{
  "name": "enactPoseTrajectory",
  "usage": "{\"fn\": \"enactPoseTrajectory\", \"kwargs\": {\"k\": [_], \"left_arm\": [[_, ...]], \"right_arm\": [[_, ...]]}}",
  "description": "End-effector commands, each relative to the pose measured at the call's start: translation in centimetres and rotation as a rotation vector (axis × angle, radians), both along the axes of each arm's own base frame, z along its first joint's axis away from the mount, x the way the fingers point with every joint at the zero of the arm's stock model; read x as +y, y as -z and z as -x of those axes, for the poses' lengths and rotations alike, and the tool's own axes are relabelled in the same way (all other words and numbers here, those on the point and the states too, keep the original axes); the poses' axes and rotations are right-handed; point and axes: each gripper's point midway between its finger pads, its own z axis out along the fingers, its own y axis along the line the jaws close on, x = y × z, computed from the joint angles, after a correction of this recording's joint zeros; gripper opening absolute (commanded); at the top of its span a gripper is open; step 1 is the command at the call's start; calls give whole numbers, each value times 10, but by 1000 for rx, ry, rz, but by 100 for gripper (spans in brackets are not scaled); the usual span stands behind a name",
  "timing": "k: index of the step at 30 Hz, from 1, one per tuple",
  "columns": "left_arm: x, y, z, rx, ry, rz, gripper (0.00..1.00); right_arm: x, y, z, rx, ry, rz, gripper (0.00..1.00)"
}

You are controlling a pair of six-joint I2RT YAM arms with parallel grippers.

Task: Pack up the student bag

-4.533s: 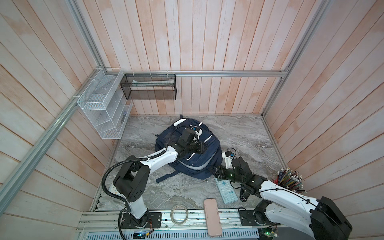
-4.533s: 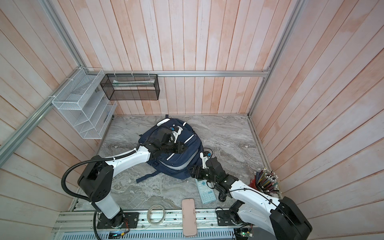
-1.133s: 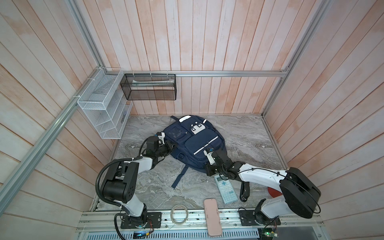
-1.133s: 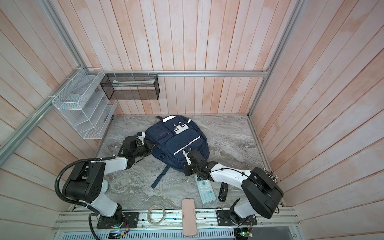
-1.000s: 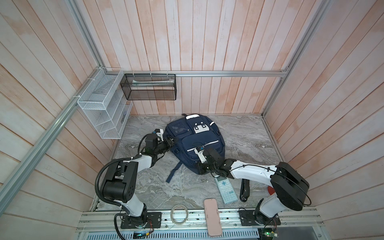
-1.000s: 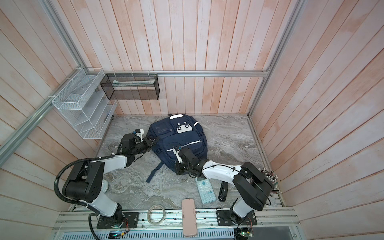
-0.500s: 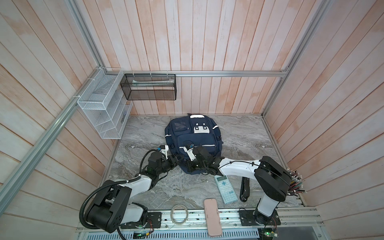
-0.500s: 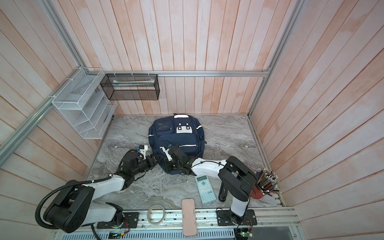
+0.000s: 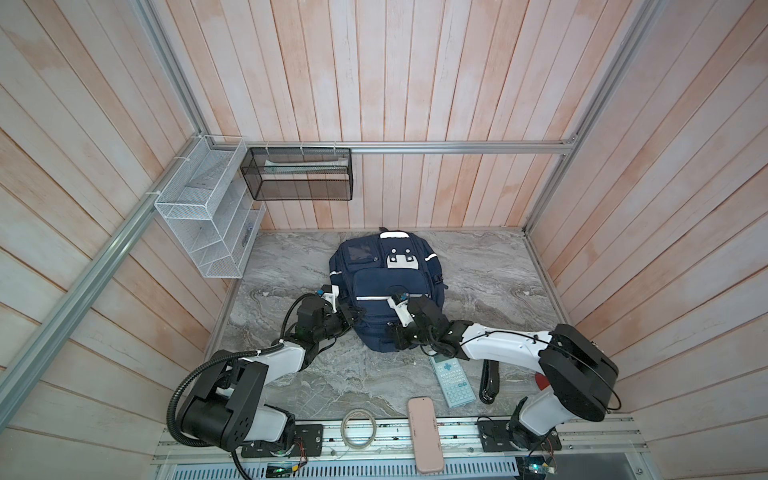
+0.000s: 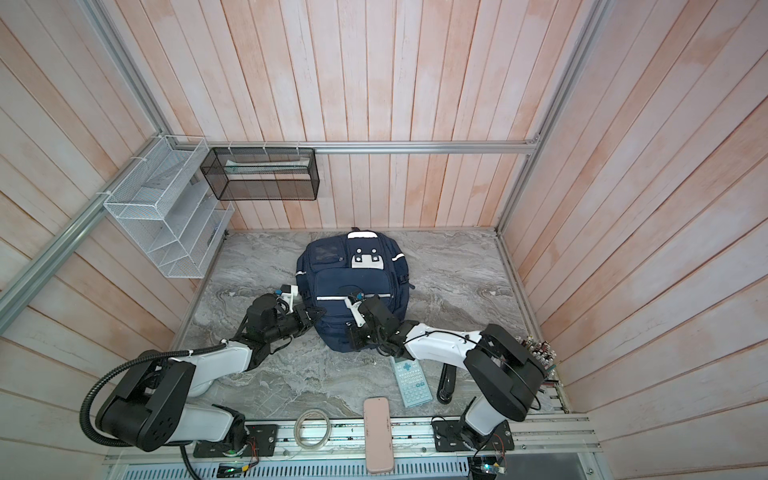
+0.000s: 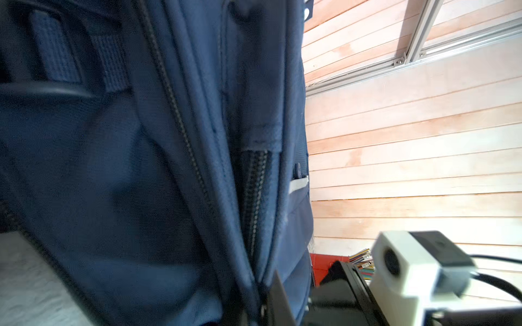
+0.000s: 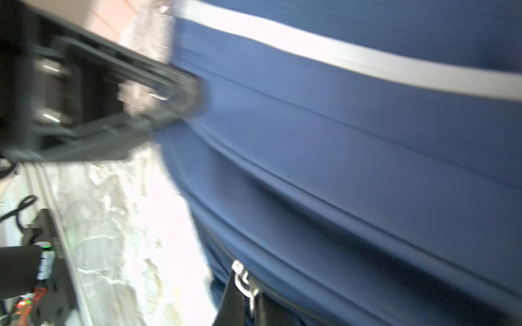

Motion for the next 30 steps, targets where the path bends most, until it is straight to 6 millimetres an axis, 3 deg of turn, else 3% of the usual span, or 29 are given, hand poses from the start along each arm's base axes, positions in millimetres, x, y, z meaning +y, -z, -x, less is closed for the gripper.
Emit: {"fn": "enactPoseTrajectory", "kwargs": {"k": [1,6,8,11,15,17,19,21,24,26,30], "left_arm": [[20,-4,2,-28,-11,-16,0],[37,0,3,-17,-23,-43,0],[42,1,-2,-14,-39,-43,0],[42,-7,-20,-33,-42,-50,0],[53,-27,-56,-87,-84,-72,8],[64,-36,-71,-102,-109,-83,18],[74,-45,-75,-116,-133,-84,39],[83,-48,-68,-115,-167,-118,55],[85,-45,-45,-104,-206,-195,68],[68,-37,-27,-83,-171,-251,70],[34,-29,4,-43,-76,-35,70]], "right_arm": [[-66,30,-12,59,126,121,0],[-120,33,-54,49,304,113,0],[-120,29,-59,45,307,122,0],[-95,21,-48,52,224,78,0],[-45,11,-19,26,92,106,0],[-15,2,-4,25,31,65,0],[18,-9,5,16,-22,14,0],[43,-14,6,15,-52,-24,0],[73,-18,-1,13,-72,-47,0],[88,-23,-4,0,-83,-63,0],[106,-29,-2,-16,-112,-89,0]]}}
